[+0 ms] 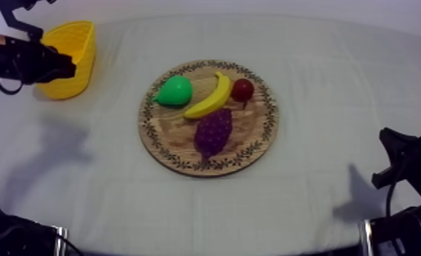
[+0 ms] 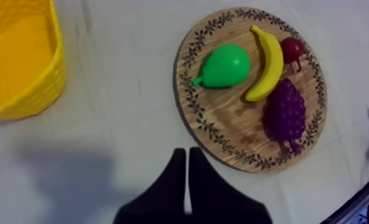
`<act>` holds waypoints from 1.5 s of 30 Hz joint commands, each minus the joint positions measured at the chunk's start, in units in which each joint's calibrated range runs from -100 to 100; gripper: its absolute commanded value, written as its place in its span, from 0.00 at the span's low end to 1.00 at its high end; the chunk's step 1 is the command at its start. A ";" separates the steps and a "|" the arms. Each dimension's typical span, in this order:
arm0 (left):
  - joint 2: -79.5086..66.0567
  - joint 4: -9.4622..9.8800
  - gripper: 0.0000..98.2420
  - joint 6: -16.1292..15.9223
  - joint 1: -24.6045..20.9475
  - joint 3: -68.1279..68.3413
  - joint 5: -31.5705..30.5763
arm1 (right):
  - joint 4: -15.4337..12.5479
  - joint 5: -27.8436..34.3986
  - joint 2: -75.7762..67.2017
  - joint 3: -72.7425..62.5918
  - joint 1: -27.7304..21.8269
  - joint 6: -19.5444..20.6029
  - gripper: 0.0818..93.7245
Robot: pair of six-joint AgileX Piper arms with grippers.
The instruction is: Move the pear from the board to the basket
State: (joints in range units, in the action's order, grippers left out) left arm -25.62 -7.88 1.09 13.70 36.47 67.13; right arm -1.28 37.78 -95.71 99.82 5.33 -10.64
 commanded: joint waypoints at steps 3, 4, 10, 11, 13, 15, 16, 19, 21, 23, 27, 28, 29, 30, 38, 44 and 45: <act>9.56 0.96 0.00 3.41 0.58 -8.45 2.64 | -0.01 0.04 -0.04 -0.05 0.03 -0.03 0.00; 11.24 1.20 0.00 3.66 0.65 -10.16 3.35 | -0.01 0.04 -0.04 -0.05 0.03 -0.03 0.00; 21.50 2.36 0.00 4.34 0.05 -21.99 8.41 | -0.01 0.04 -0.04 -0.05 0.03 -0.06 0.00; 23.09 2.53 0.00 4.14 0.06 -23.99 9.09 | -0.01 0.04 -0.04 -0.05 0.03 -0.06 0.00; 26.08 2.89 0.00 3.25 0.21 -27.69 10.51 | -0.01 0.04 -0.04 -0.05 0.03 -0.07 0.00; 28.69 3.17 0.00 1.67 0.53 -30.88 11.59 | -0.01 0.04 -0.04 -0.05 0.03 -0.08 0.00; 29.82 3.14 0.00 0.53 0.74 -32.22 11.91 | -0.01 0.04 -0.04 -0.05 0.03 -0.08 0.00; 32.63 2.41 0.00 -3.82 1.47 -35.71 12.46 | -0.01 0.04 -0.04 -0.05 0.03 -0.08 0.00; 34.09 2.27 0.00 -7.74 2.19 -37.85 13.53 | -0.01 0.04 -0.04 -0.05 0.03 -0.08 0.00; 35.33 2.80 0.00 -12.32 3.08 -39.52 15.27 | -0.01 0.04 -0.04 -0.05 0.03 -0.08 0.00; 36.96 3.46 0.00 -19.65 4.86 -41.49 18.69 | -0.01 0.04 -0.04 -0.05 0.03 -0.08 0.00; 37.16 3.30 0.00 -22.05 5.21 -41.83 19.27 | -0.01 0.04 -0.04 -0.05 0.03 -0.08 0.00; 37.33 3.07 0.00 -24.53 5.47 -42.16 19.90 | -0.01 0.04 -0.04 -0.05 0.03 -0.08 0.00; 37.45 2.74 0.00 -26.98 5.66 -42.53 20.56 | -0.01 0.04 -0.04 -0.05 0.03 -0.08 0.00; 38.28 1.60 0.00 -36.70 5.93 -47.71 26.36 | -0.01 0.04 -0.04 -0.05 0.03 -0.08 0.00; 39.72 0.05 0.02 -36.02 5.71 -50.60 27.50 | -0.01 0.04 -0.04 -0.05 0.03 -0.08 0.00; 40.06 0.04 0.03 -35.35 5.70 -50.98 27.44 | -0.01 0.04 -0.04 -0.05 0.03 -0.08 0.00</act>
State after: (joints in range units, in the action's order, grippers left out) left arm 14.23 -7.80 -35.97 19.39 -14.29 94.55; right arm -1.28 37.78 -95.71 99.82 5.33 -10.75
